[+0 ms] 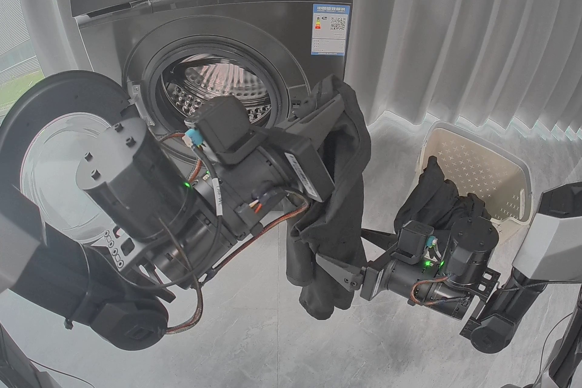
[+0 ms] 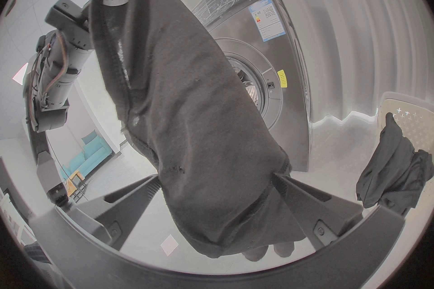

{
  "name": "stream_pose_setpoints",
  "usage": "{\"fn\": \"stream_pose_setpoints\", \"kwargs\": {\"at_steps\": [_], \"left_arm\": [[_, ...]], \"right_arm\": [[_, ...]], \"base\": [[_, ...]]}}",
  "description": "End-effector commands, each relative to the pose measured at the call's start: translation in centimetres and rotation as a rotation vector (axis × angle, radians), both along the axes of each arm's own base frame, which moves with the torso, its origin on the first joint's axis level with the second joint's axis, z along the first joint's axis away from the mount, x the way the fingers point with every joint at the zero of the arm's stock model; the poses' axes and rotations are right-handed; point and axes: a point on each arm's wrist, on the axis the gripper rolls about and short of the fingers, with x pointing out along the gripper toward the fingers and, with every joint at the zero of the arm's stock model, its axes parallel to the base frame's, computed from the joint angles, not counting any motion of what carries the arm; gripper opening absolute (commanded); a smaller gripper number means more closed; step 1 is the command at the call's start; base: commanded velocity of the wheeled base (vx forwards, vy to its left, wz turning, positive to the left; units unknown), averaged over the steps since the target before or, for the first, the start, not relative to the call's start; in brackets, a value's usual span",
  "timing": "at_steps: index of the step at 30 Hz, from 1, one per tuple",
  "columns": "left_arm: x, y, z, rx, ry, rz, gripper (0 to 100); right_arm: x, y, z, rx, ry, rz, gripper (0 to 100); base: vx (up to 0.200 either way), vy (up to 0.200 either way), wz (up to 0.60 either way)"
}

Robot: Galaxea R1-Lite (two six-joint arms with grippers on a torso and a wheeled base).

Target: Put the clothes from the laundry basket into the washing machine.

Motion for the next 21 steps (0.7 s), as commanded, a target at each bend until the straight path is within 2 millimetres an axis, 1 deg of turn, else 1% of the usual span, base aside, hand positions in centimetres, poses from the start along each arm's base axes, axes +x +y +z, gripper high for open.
{"fn": "stream_pose_setpoints", "kwargs": {"at_steps": [1, 4, 9, 13, 21], "left_arm": [[-0.4, -0.3, 0.1, -0.004, -0.003, -0.014, 0], [-0.6, -0.4, 0.3, -0.010, -0.007, -0.017, 0], [-0.7, -0.5, 0.4, -0.013, -0.009, -0.023, 0], [-0.8, -0.5, 0.5, -0.015, -0.014, -0.025, 0], [-1.2, -0.4, 1.0, -0.026, -0.025, -0.033, 0]], "right_arm": [[1.0, 0.4, -0.3, 0.004, -0.009, -0.010, 100], [1.8, 0.6, -0.3, 0.011, -0.023, -0.022, 100], [2.6, 1.0, -0.6, 0.016, -0.031, -0.025, 100], [3.5, 1.8, -1.1, 0.020, -0.040, -0.019, 100], [4.7, 2.7, -1.5, 0.035, -0.060, -0.019, 100]], "base": [[0.000, 0.000, 0.00], [0.000, 0.000, 0.00], [0.000, 0.000, 0.00], [0.000, 0.000, 0.00], [0.000, 0.000, 0.00]]}}
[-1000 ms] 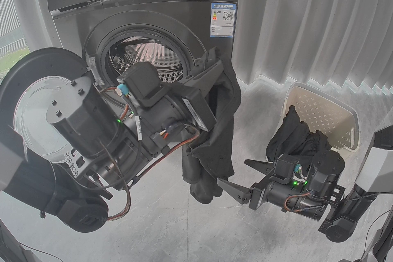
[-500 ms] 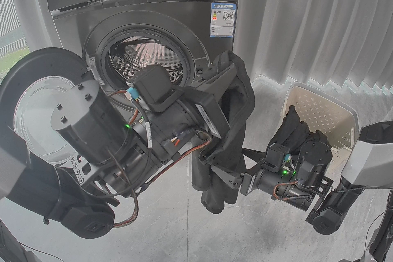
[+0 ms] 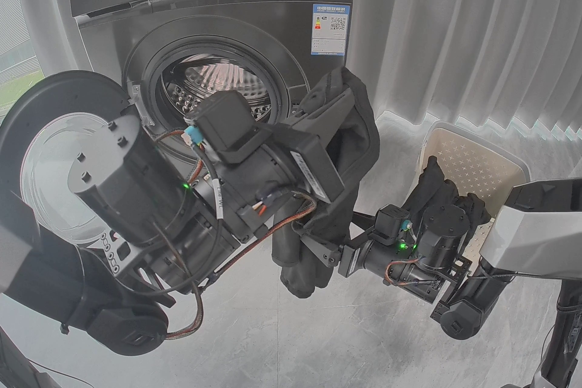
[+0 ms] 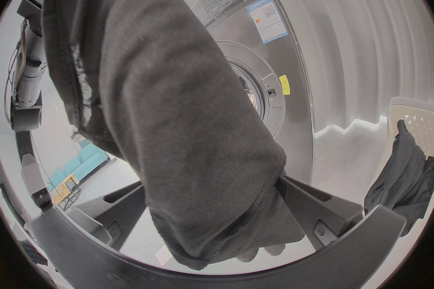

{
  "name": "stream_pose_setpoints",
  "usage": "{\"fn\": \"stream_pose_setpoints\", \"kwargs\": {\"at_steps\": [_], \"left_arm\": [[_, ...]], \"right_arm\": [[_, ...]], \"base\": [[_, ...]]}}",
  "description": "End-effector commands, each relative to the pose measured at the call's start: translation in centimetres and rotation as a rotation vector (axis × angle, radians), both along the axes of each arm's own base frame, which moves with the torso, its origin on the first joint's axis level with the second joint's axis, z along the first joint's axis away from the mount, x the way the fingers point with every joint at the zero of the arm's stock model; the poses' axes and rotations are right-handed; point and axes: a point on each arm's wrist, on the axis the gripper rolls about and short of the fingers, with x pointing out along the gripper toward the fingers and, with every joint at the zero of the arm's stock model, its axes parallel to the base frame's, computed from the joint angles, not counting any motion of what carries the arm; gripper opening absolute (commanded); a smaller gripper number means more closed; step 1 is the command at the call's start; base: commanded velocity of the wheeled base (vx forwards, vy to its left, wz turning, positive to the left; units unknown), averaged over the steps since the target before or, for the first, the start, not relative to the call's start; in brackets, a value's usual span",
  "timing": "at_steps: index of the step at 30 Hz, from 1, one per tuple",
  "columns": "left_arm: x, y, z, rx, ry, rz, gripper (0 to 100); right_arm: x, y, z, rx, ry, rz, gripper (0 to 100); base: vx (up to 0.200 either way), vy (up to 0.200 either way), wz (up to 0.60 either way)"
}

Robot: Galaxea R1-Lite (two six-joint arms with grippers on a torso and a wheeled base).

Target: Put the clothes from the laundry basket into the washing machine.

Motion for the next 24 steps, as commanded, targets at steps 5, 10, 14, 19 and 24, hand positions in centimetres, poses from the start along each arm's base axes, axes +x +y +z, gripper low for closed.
{"fn": "stream_pose_setpoints", "kwargs": {"at_steps": [5, 10, 14, 19, 24], "left_arm": [[-0.3, 0.0, 0.4, -0.011, -0.010, -0.009, 0], [-0.2, 0.0, 0.7, -0.020, -0.018, -0.007, 0], [-0.1, 0.0, 0.8, -0.024, -0.021, -0.003, 0], [-0.1, 0.0, 0.8, -0.024, -0.021, -0.001, 0], [0.3, 0.1, 0.5, -0.017, -0.015, 0.010, 0]], "right_arm": [[1.0, 0.7, -1.1, -0.002, 0.003, -0.001, 100], [1.1, 0.8, -1.5, -0.008, 0.013, -0.002, 100], [1.0, 0.9, -1.7, -0.012, 0.019, 0.001, 100], [0.8, 1.0, -1.7, -0.012, 0.021, 0.009, 0], [0.4, 1.0, -1.7, -0.013, 0.027, 0.013, 0]], "base": [[0.000, 0.000, 0.00], [0.000, 0.000, 0.00], [0.000, 0.000, 0.00], [0.000, 0.000, 0.00], [0.000, 0.000, 0.00]]}}
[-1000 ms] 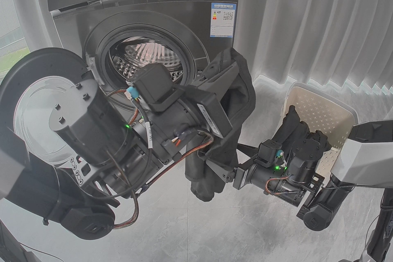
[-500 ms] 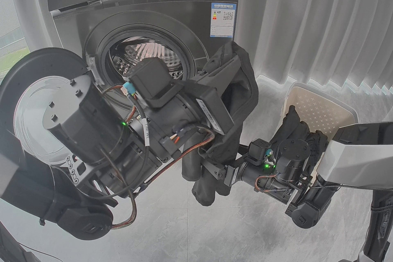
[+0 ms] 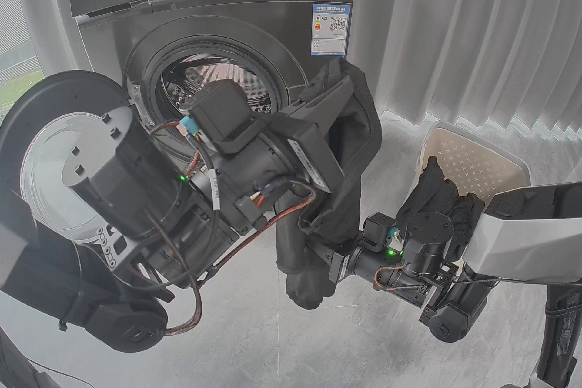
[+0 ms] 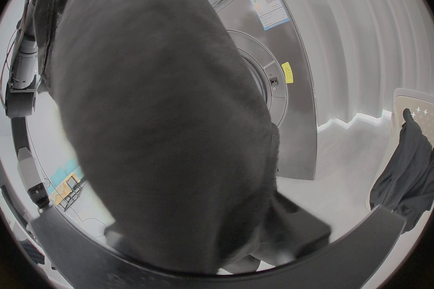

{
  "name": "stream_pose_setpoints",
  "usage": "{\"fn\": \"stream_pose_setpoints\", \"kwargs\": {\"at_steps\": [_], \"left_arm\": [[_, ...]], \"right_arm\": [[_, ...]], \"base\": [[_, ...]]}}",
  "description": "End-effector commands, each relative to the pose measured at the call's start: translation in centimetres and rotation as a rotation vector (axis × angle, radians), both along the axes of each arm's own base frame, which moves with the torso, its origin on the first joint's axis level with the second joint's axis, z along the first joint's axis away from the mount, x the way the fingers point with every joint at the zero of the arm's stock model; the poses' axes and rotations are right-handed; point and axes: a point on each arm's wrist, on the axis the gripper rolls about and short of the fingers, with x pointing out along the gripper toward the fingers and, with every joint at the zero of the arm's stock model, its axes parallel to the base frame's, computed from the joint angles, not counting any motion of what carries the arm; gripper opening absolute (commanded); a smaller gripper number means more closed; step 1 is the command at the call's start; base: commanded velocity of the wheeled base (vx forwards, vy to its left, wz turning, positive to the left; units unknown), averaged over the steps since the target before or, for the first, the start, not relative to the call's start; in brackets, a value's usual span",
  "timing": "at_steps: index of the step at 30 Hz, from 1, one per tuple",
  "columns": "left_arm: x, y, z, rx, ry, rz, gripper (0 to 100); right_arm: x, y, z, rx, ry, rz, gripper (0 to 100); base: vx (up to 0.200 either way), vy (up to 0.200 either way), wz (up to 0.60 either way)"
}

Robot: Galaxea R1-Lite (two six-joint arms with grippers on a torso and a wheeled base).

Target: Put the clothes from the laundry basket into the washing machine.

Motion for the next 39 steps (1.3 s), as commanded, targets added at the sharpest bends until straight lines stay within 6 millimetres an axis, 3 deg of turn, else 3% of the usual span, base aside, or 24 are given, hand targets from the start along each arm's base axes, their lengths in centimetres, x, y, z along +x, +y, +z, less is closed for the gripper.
{"fn": "stream_pose_setpoints", "kwargs": {"at_steps": [1, 9, 10, 18, 20, 27, 39], "left_arm": [[0.6, 0.2, -0.3, 0.006, 0.006, 0.017, 0], [3.0, 1.6, -1.4, 0.030, 0.027, 0.096, 0], [3.8, 1.9, -2.1, 0.044, 0.044, 0.120, 0], [6.9, 2.8, -4.6, 0.083, 0.090, 0.198, 0], [7.1, 2.8, -4.9, 0.085, 0.094, 0.202, 0], [8.6, 1.7, -8.9, 0.120, 0.123, 0.209, 0], [8.4, 1.3, -9.7, 0.138, 0.139, 0.197, 0]], "right_arm": [[-0.4, -0.1, 0.2, -0.002, 0.003, 0.005, 0], [-3.1, -0.8, 2.1, 0.002, 0.001, 0.042, 0], [-4.4, -1.2, 2.6, -0.004, 0.008, 0.062, 0], [-6.9, -2.3, 4.0, -0.004, 0.006, 0.094, 0], [-7.1, -2.5, 4.1, -0.003, 0.005, 0.097, 0], [-8.0, -2.3, 5.2, 0.021, -0.022, 0.152, 0], [-8.0, -2.4, 5.5, 0.028, -0.032, 0.152, 0]], "base": [[0.000, 0.000, 0.00], [0.000, 0.000, 0.00], [0.000, 0.000, 0.00], [0.000, 0.000, 0.00], [0.000, 0.000, 0.00], [0.000, 0.000, 0.00], [0.000, 0.000, 0.00]]}}
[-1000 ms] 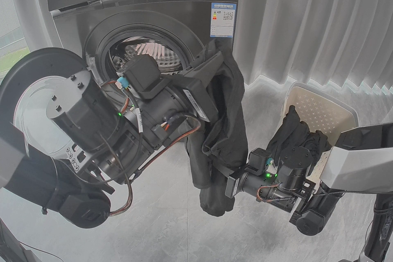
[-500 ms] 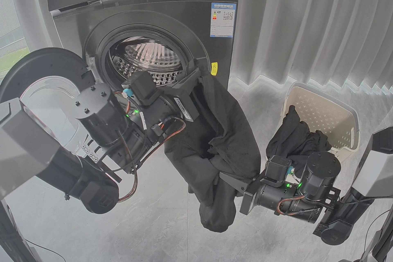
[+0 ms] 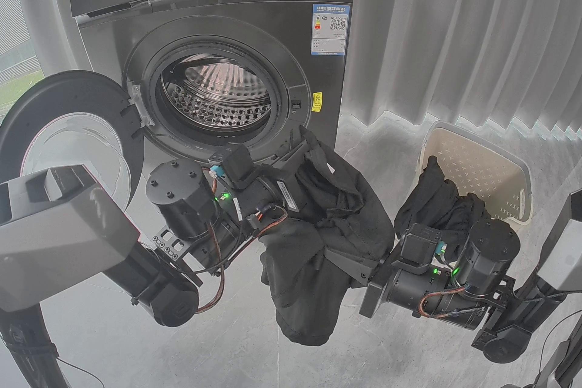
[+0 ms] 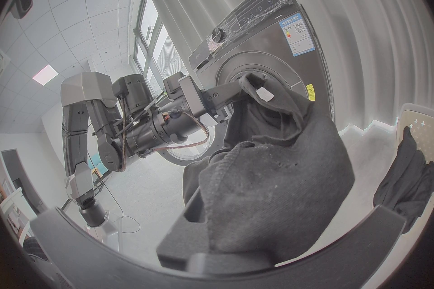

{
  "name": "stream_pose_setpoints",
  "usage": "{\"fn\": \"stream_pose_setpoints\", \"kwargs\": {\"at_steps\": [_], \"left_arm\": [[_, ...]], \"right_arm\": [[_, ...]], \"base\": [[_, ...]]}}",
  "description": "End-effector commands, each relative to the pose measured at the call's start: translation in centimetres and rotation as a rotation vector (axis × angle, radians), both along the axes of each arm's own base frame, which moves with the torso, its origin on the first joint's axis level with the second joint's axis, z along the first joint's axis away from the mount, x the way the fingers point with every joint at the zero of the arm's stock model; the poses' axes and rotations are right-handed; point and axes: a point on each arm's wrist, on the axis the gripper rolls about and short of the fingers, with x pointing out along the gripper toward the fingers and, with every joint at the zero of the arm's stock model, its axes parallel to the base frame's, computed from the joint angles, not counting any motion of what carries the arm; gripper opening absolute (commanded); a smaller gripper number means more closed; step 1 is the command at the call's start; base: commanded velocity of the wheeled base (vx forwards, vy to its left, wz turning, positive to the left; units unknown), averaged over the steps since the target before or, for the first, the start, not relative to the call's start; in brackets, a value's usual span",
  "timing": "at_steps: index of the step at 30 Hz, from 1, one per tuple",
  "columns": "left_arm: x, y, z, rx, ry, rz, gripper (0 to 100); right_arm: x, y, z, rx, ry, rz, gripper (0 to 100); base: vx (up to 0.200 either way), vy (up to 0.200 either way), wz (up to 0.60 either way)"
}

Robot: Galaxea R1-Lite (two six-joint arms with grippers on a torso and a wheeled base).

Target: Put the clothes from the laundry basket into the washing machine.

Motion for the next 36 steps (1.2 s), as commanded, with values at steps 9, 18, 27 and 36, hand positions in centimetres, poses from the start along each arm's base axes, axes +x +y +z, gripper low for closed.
{"fn": "stream_pose_setpoints", "kwargs": {"at_steps": [9, 18, 27, 36], "left_arm": [[-0.3, 0.1, -0.6, 0.013, 0.022, -0.004, 100], [-0.6, 1.2, -1.3, 0.037, 0.054, 0.014, 100], [-2.9, 0.9, -2.9, 0.101, 0.115, -0.081, 100], [-5.4, 2.2, -1.6, 0.123, 0.099, -0.234, 100]], "right_arm": [[0.1, -0.8, 1.1, 0.026, -0.028, -0.026, 0], [1.1, -1.8, 1.0, 0.024, -0.025, -0.076, 0], [2.6, -2.8, 1.3, 0.041, -0.035, -0.141, 0], [3.2, -3.4, 1.0, 0.034, -0.027, -0.172, 0]], "base": [[0.000, 0.000, 0.00], [0.000, 0.000, 0.00], [0.000, 0.000, 0.00], [0.000, 0.000, 0.00]]}}
